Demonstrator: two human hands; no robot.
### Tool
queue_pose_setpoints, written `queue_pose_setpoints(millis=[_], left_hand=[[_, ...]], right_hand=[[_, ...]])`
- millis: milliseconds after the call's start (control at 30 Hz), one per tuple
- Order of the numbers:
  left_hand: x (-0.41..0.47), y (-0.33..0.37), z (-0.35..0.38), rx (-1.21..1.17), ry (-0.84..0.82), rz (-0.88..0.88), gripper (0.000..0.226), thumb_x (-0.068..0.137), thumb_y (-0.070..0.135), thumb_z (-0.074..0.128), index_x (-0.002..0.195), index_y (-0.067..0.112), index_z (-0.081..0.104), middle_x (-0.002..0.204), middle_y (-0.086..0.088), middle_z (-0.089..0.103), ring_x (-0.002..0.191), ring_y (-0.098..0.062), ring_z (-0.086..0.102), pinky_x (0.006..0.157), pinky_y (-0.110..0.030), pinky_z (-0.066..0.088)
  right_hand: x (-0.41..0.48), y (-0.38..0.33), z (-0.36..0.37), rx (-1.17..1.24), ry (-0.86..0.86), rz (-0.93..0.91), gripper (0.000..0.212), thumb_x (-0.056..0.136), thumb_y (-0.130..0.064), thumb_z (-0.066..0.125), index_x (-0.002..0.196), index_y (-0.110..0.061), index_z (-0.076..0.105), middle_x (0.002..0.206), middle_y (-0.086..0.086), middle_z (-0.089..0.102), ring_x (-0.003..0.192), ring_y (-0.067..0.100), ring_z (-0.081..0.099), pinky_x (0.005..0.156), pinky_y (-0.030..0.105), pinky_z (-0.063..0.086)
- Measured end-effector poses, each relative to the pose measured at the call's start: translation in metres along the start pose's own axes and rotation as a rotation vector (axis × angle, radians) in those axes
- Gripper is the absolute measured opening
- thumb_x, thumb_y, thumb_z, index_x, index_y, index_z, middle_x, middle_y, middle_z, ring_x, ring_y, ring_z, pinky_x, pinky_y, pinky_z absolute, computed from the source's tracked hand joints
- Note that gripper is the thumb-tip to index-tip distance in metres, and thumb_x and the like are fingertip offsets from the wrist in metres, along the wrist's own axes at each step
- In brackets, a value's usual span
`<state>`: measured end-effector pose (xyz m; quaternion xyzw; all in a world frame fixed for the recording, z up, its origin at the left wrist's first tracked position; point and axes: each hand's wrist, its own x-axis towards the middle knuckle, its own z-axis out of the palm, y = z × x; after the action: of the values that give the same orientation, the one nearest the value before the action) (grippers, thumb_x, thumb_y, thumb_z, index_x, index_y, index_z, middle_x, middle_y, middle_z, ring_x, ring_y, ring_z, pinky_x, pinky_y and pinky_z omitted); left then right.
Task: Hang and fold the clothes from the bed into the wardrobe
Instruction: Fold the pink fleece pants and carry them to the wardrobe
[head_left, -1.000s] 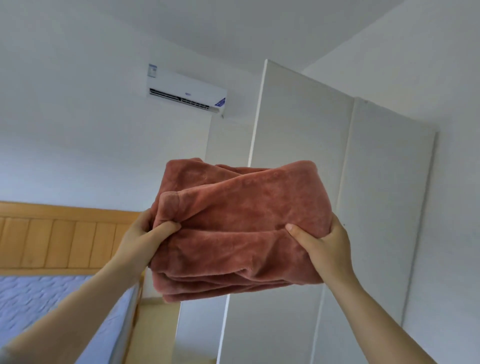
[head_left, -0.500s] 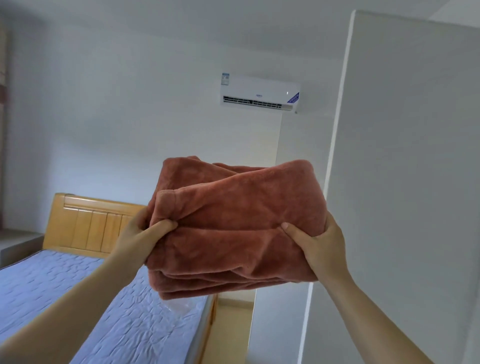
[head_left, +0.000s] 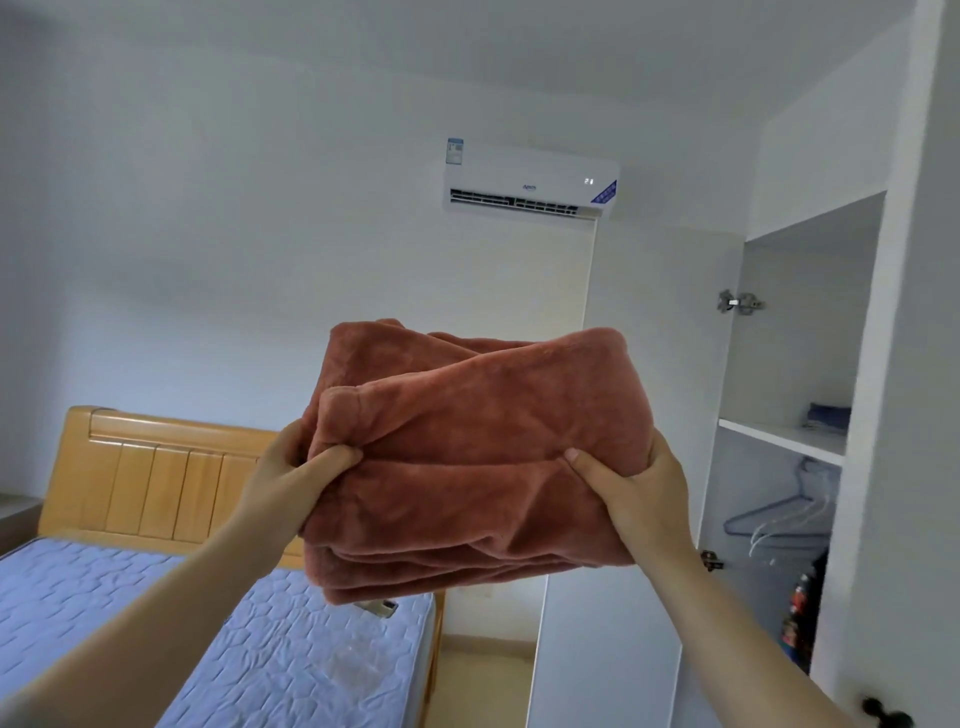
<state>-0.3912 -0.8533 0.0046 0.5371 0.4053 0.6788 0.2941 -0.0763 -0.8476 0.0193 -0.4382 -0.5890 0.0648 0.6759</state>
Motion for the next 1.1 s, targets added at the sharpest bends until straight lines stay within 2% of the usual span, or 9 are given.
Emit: queue_pose_setpoints(millis=[133, 233, 333, 467, 567, 700, 933, 1100], left_hand=[[0.038, -0.030, 0.014, -0.023, -0.021, -0.007, 0.057, 0.048, 0.047, 0.073, 0.103, 0.031, 0.069, 0.094, 0.005, 0.074, 0.087, -0.013, 0.070, 0.069, -0.028, 0.054], [0.066, -0.049, 0.033, -0.030, -0.034, -0.005, 0.063, 0.045, 0.050, 0.073, 0.105, 0.031, 0.068, 0.093, 0.006, 0.074, 0.085, -0.013, 0.071, 0.068, -0.028, 0.054], [0.092, -0.064, 0.053, -0.032, -0.050, 0.003, 0.061, 0.047, 0.050, 0.073, 0.105, 0.032, 0.068, 0.092, 0.008, 0.075, 0.084, -0.011, 0.071, 0.067, -0.027, 0.053], [0.132, -0.077, 0.086, -0.020, -0.060, 0.005, 0.063, 0.048, 0.050, 0.073, 0.108, 0.032, 0.067, 0.097, 0.006, 0.074, 0.089, -0.016, 0.070, 0.071, -0.031, 0.055], [0.160, -0.092, 0.110, -0.034, -0.081, 0.011, 0.055, 0.055, 0.045, 0.074, 0.108, 0.032, 0.067, 0.099, 0.005, 0.073, 0.091, -0.017, 0.070, 0.071, -0.030, 0.055], [0.194, -0.119, 0.143, -0.057, -0.132, 0.000, 0.052, 0.061, 0.041, 0.073, 0.111, 0.031, 0.065, 0.101, 0.003, 0.073, 0.094, -0.019, 0.069, 0.073, -0.033, 0.056], [0.263, -0.164, 0.225, -0.141, -0.296, 0.003, 0.063, 0.049, 0.052, 0.074, 0.110, 0.035, 0.066, 0.101, 0.007, 0.073, 0.093, -0.015, 0.070, 0.076, -0.033, 0.056], [0.308, -0.190, 0.308, -0.231, -0.452, 0.014, 0.065, 0.050, 0.052, 0.073, 0.113, 0.035, 0.065, 0.101, 0.011, 0.073, 0.091, -0.010, 0.070, 0.075, -0.029, 0.054]], right_hand=[[0.024, 0.031, 0.021, -0.019, 0.013, 0.001, 0.048, 0.063, -0.042, 0.086, 0.098, -0.042, 0.053, 0.092, -0.027, 0.060, 0.079, -0.021, 0.057, 0.059, -0.001, 0.042], [0.047, 0.056, 0.031, -0.007, 0.028, -0.004, 0.052, 0.065, -0.042, 0.086, 0.106, -0.038, 0.053, 0.094, -0.026, 0.060, 0.080, -0.013, 0.060, 0.061, 0.003, 0.043], [0.069, 0.081, 0.038, 0.002, 0.048, -0.009, 0.054, 0.067, -0.043, 0.085, 0.111, -0.034, 0.053, 0.096, -0.025, 0.059, 0.086, -0.008, 0.057, 0.068, 0.008, 0.041], [0.109, 0.111, 0.045, -0.004, 0.067, -0.009, 0.047, 0.068, -0.043, 0.084, 0.103, -0.040, 0.053, 0.094, -0.025, 0.060, 0.084, -0.009, 0.057, 0.069, 0.010, 0.041], [0.134, 0.135, 0.049, -0.034, 0.086, -0.025, 0.040, 0.068, -0.044, 0.083, 0.094, -0.045, 0.052, 0.090, -0.027, 0.060, 0.081, -0.012, 0.058, 0.068, 0.009, 0.041], [0.161, 0.166, 0.047, -0.079, 0.109, -0.021, 0.042, 0.068, -0.045, 0.083, 0.097, -0.044, 0.052, 0.090, -0.027, 0.060, 0.081, -0.011, 0.058, 0.069, 0.011, 0.043], [0.207, 0.221, 0.025, -0.222, 0.235, -0.012, 0.040, 0.066, -0.046, 0.083, 0.089, -0.051, 0.051, 0.085, -0.032, 0.056, 0.080, -0.026, 0.053, 0.066, 0.005, 0.037], [0.238, 0.251, -0.009, -0.345, 0.357, 0.000, 0.057, 0.065, -0.047, 0.084, 0.111, -0.039, 0.052, 0.094, -0.029, 0.055, 0.085, -0.013, 0.052, 0.070, 0.012, 0.040]])
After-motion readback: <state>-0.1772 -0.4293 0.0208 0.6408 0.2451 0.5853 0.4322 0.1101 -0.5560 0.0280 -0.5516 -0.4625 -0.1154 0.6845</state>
